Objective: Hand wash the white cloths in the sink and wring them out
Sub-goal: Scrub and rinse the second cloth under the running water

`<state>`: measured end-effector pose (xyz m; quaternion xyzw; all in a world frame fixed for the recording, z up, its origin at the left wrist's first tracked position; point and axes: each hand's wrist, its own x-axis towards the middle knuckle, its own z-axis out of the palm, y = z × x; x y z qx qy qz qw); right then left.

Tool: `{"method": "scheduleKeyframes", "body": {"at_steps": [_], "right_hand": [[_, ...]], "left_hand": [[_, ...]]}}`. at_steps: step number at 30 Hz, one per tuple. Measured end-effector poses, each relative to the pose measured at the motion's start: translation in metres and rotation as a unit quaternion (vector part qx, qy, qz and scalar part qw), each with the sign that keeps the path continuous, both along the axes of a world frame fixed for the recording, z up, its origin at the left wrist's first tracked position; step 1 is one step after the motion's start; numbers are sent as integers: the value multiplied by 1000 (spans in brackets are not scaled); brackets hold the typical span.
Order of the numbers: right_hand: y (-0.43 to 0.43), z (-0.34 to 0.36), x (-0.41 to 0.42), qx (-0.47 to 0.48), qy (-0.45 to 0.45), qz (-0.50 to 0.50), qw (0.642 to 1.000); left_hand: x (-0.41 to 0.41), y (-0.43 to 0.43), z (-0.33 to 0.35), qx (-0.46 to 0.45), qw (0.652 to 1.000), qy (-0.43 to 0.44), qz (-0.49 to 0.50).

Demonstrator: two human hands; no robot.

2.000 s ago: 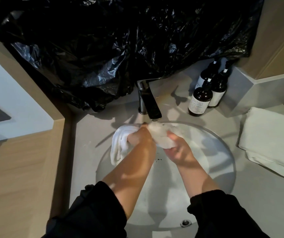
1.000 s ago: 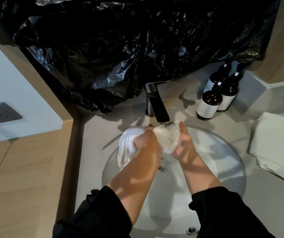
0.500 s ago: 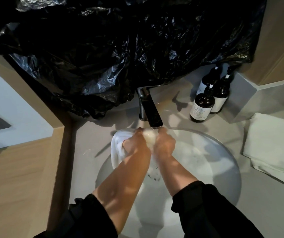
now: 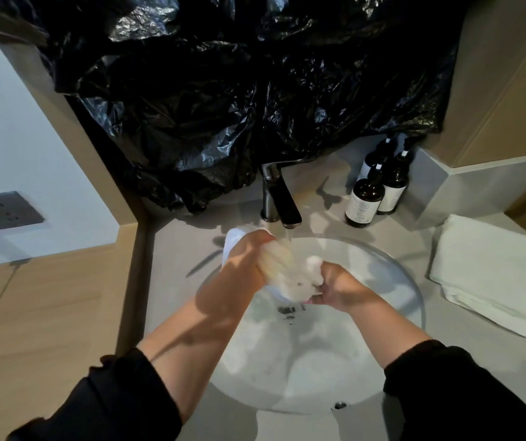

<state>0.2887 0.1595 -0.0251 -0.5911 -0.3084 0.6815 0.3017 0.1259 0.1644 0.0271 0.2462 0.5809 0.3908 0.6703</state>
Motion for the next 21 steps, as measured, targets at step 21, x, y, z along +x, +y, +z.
{"method": "scheduleKeyframes", "body": {"at_steps": [21], "right_hand": [[-4, -38, -20, -90, 366, -221, 900]], "left_hand": [[-42, 8, 26, -51, 950, -74, -301]]}}
